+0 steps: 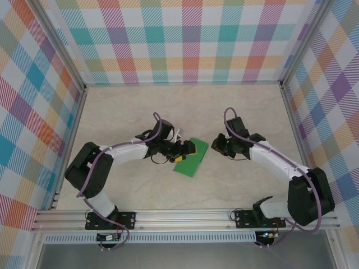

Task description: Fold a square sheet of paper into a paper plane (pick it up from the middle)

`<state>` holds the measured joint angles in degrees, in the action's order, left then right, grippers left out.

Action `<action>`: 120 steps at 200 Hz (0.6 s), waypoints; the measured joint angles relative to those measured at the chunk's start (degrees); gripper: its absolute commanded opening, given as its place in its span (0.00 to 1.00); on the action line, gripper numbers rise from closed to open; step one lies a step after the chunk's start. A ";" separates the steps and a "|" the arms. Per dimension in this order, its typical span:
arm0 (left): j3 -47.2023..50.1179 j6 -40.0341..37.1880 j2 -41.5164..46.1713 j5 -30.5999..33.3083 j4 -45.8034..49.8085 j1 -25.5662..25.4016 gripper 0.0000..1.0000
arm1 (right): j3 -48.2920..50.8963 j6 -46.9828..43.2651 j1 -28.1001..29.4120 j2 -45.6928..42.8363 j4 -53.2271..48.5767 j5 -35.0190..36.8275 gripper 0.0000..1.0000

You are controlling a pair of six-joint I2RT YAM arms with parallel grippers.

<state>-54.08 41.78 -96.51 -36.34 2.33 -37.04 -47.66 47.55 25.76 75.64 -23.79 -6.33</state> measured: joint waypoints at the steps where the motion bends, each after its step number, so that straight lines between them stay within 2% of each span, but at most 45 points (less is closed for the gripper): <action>1: -0.11 -0.33 -0.11 0.17 0.17 -0.02 0.67 | 0.00 0.04 0.00 0.00 0.00 -0.13 0.16; 31: -2.08 -0.72 -4.31 3.08 1.11 -0.02 0.50 | 0.00 -0.37 0.02 1.25 1.03 -3.21 0.12; 75: -6.82 -1.11 -11.30 5.60 2.80 -0.02 0.42 | 0.24 -0.42 0.28 3.37 2.36 -6.56 0.11; 120: -10.56 -1.79 -14.99 7.61 4.35 -0.07 0.39 | 0.68 -0.42 0.50 3.43 3.21 -7.72 0.11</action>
<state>-64.64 39.99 -111.50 -28.73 6.68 -37.10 -46.98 47.13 26.26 79.07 -20.58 -14.04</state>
